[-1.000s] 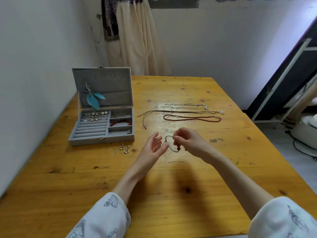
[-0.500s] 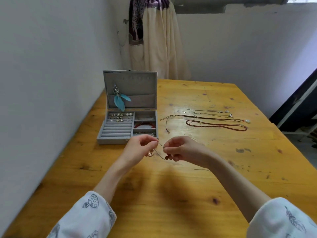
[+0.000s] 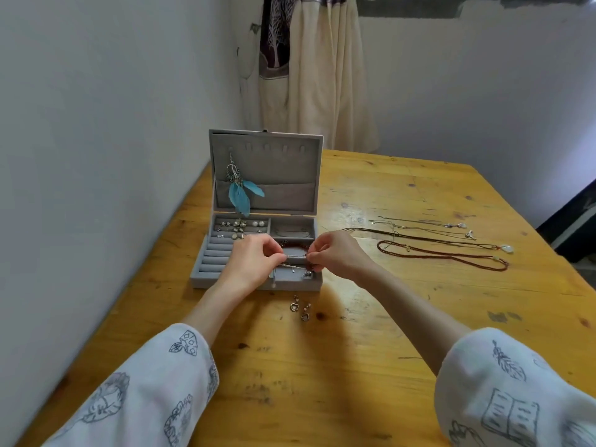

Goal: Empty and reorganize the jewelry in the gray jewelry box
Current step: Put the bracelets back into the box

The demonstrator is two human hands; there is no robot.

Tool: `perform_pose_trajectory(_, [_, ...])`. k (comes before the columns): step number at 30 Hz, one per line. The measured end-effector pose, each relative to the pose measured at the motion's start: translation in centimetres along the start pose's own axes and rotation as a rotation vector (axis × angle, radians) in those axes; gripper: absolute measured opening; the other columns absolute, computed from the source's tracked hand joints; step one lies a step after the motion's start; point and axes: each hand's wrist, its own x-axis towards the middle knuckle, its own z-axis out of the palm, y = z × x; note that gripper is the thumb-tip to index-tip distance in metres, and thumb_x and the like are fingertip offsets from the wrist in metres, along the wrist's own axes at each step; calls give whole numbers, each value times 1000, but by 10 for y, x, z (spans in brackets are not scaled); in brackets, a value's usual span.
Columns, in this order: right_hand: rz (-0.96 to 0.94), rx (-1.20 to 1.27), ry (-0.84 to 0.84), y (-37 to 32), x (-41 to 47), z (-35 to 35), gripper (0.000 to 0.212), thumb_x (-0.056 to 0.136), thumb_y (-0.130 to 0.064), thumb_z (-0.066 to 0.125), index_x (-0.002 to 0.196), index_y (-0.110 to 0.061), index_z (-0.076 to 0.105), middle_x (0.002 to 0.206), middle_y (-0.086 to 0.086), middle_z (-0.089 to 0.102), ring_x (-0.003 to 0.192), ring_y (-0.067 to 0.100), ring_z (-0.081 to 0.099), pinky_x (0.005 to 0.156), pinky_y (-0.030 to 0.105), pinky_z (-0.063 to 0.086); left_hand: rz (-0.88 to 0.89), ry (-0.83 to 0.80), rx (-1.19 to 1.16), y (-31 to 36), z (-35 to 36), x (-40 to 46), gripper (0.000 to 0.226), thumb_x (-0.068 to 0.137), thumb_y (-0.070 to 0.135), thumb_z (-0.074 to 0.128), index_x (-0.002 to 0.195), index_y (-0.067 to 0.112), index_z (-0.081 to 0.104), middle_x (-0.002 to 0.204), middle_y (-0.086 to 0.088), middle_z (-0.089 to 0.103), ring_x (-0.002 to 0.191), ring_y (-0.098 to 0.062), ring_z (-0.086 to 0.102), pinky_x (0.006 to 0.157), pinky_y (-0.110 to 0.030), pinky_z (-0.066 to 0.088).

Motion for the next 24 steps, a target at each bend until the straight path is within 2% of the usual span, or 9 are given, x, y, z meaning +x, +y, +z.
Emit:
perform_pose_trajectory(4, [-73,-165,61,-1,11,0,13,85,-7,56,86,-4,69,72,-1,57,75,13,54,59,18,42,-13,39,-39,-2,6,11,10,83,19,66,90,12,66,85,0,62,82,-12,58,70,-21,44])
perform_pose_trajectory(7, [-84,-135,144,-1,16,-1,13,85,-7,56,87,-5,68,76,1,58,73,10,53,60,20,43,-82,55,-259,3,6,17,7,83,15,65,89,11,64,82,-5,67,71,-12,63,62,-19,50])
perform_pose_trajectory(9, [-78,-119,119,1,16,-2,12,84,-7,56,83,-6,68,74,1,59,73,12,53,60,20,43,-88,37,-306,4,5,17,7,84,12,64,90,9,63,79,-6,66,66,-10,65,56,-16,53])
perform_pose_trajectory(13, [-126,-221,12,4,12,2,14,86,-9,57,87,-4,70,73,-3,59,68,9,53,59,17,44,-13,-3,-108,-1,6,6,5,84,15,64,87,11,63,76,-3,65,66,-10,64,57,-17,51])
perform_pose_trajectory(17, [-231,-418,0,5,10,9,16,85,-7,54,88,-8,69,89,6,67,76,16,56,71,27,50,83,14,122,-6,12,3,9,85,24,63,89,17,65,87,-1,62,84,-13,57,70,-22,44])
perform_pose_trajectory(21, [-281,-548,-3,8,9,11,15,86,-8,53,89,-11,67,92,5,66,80,18,55,75,34,53,95,39,280,-10,13,1,15,85,32,60,94,20,63,98,-4,51,96,-17,48,79,-27,42])
perform_pose_trajectory(24, [-291,-583,-4,9,8,12,13,87,-12,54,89,-12,67,92,4,67,84,21,59,76,35,53,113,60,345,-12,10,0,16,86,33,59,95,20,64,100,-2,53,102,-18,45,85,-31,43])
